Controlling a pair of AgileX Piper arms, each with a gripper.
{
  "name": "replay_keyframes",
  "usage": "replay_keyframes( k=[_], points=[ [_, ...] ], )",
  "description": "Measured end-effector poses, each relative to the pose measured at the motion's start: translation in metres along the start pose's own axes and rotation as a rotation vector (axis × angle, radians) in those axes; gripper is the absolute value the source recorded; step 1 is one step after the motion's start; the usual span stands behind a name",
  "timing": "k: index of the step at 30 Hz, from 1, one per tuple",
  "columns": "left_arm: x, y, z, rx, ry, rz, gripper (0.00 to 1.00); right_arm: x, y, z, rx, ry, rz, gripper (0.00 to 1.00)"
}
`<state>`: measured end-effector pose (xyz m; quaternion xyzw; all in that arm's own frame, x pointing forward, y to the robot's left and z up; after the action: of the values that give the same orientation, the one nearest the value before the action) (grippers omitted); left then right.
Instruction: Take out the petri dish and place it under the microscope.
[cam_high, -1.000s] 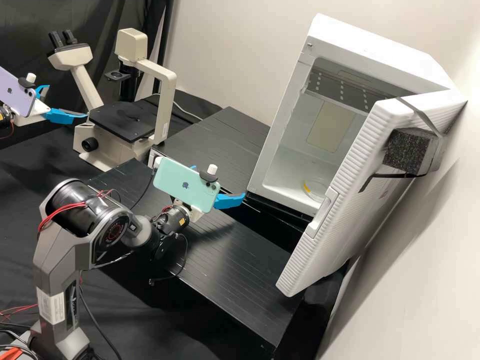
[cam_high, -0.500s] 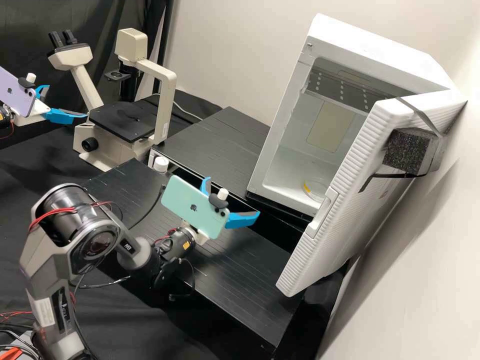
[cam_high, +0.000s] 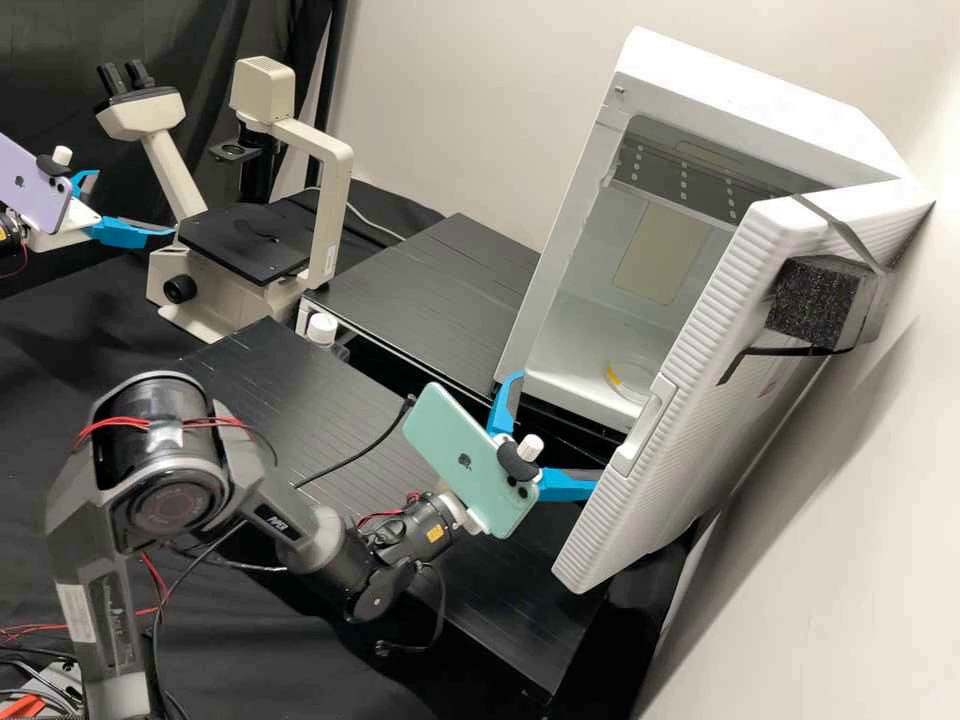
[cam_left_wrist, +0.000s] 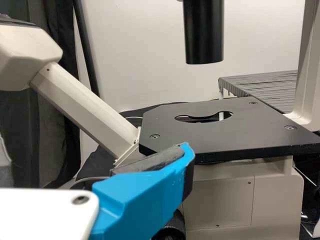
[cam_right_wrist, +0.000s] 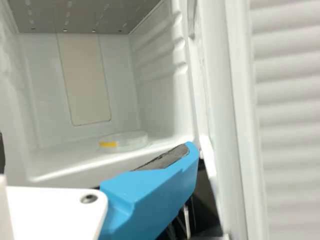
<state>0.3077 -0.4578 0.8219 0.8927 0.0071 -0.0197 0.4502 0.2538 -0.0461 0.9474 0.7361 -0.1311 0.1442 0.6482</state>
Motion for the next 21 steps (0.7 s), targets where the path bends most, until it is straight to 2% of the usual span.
replay_keyframes(
  k=[7,21],
  points=[
    [0.0,0.0,0.0,0.0,0.0,0.0,1.0,0.042,-0.005,0.0,-0.014,0.033,0.024,1.0],
    [0.0,0.0,0.0,0.0,0.0,0.0,1.0,0.11,-0.018,-0.006,-0.103,0.009,-0.013,1.0]
  ],
)
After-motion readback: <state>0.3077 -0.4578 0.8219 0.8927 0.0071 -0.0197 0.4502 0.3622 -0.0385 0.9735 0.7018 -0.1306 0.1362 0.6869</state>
